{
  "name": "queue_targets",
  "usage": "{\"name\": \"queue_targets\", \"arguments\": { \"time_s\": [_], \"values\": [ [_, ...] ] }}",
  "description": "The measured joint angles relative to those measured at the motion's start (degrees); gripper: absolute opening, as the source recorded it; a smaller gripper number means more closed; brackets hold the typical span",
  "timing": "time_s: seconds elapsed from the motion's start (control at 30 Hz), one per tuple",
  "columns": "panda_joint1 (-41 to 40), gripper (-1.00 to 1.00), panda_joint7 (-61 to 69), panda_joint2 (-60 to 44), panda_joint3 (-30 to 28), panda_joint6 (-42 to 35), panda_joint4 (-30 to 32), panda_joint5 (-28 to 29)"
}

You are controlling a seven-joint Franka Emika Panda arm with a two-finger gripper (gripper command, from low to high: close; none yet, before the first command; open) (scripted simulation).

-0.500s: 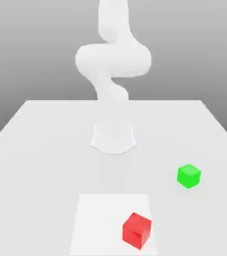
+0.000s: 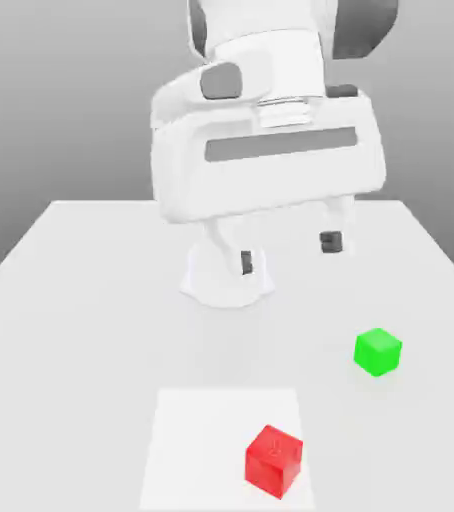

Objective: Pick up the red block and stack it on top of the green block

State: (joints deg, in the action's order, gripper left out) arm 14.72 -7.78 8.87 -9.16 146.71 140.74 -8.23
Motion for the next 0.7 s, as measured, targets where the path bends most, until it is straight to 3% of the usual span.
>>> {"name": "queue_targets", "arguments": {
  "time_s": [0.3,0.47,0.5,0.7],
  "values": [
    [1.5,0.0,13.2,-17.7,0.5,8.3,4.5,3.7],
    [-0.2,0.0,16.3,-28.0,2.9,16.4,3.4,1.2],
    [-0.6,-1.0,16.6,-29.2,3.3,17.4,3.2,0.9],
    [-0.7,-1.0,16.6,-29.7,3.5,17.8,3.2,0.8]
  ]
}}
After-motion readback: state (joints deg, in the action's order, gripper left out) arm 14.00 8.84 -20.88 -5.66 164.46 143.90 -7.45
